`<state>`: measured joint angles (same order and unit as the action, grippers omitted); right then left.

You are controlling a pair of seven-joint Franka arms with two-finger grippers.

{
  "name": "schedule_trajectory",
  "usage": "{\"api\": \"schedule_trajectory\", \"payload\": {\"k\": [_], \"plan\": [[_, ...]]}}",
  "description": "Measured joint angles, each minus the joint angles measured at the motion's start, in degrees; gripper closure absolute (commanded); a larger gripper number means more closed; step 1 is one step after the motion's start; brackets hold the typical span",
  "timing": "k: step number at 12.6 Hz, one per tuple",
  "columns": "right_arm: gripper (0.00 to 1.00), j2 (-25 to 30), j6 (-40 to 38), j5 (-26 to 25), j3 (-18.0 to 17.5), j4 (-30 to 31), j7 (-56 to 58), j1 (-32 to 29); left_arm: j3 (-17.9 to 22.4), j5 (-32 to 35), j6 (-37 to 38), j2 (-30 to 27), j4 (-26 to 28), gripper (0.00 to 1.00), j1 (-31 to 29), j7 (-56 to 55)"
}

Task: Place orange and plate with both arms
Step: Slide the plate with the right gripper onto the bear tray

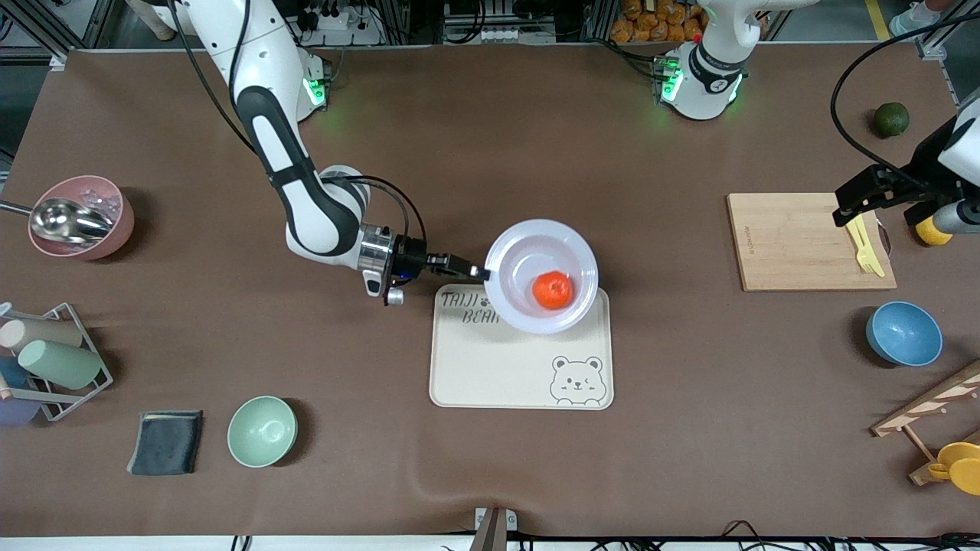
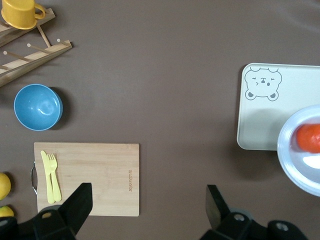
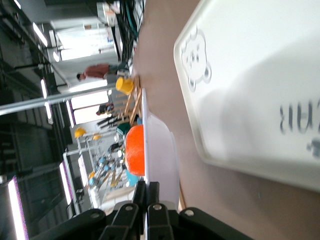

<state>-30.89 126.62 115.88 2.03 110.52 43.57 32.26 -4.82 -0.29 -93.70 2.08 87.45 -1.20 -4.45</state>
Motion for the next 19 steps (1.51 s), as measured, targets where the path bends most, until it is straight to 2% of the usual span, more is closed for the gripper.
{"api": "schedule_trajectory", "payload": {"k": [9, 15, 16, 17, 19], "plan": [[1.00, -13.6, 1.6, 0.0, 0.1, -12.2, -0.2, -2.6, 0.0, 0.0, -7.9, 6.7, 0.5, 0.00, 0.3, 0.0], [1.00, -16.5, 4.0, 0.0, -0.3, -15.4, 0.9, -1.8, 0.0, 0.0, -9.2, 7.8, 0.4, 0.00, 0.3, 0.0], [0.78, -16.8, 4.0, 0.0, -0.3, -15.4, 1.1, -1.8, 0.0, 0.0, -9.2, 7.8, 0.4, 0.00, 0.3, 0.0], [0.66, -17.0, 4.0, 0.0, -0.3, -15.5, 1.2, -1.8, 0.0, 0.0, -9.2, 7.7, 0.4, 0.00, 0.3, 0.0], [0.55, -17.1, 4.1, 0.0, -0.2, -15.6, 1.2, -1.9, 0.0, 0.0, -8.7, 7.4, 0.3, 0.00, 0.3, 0.0]]}}
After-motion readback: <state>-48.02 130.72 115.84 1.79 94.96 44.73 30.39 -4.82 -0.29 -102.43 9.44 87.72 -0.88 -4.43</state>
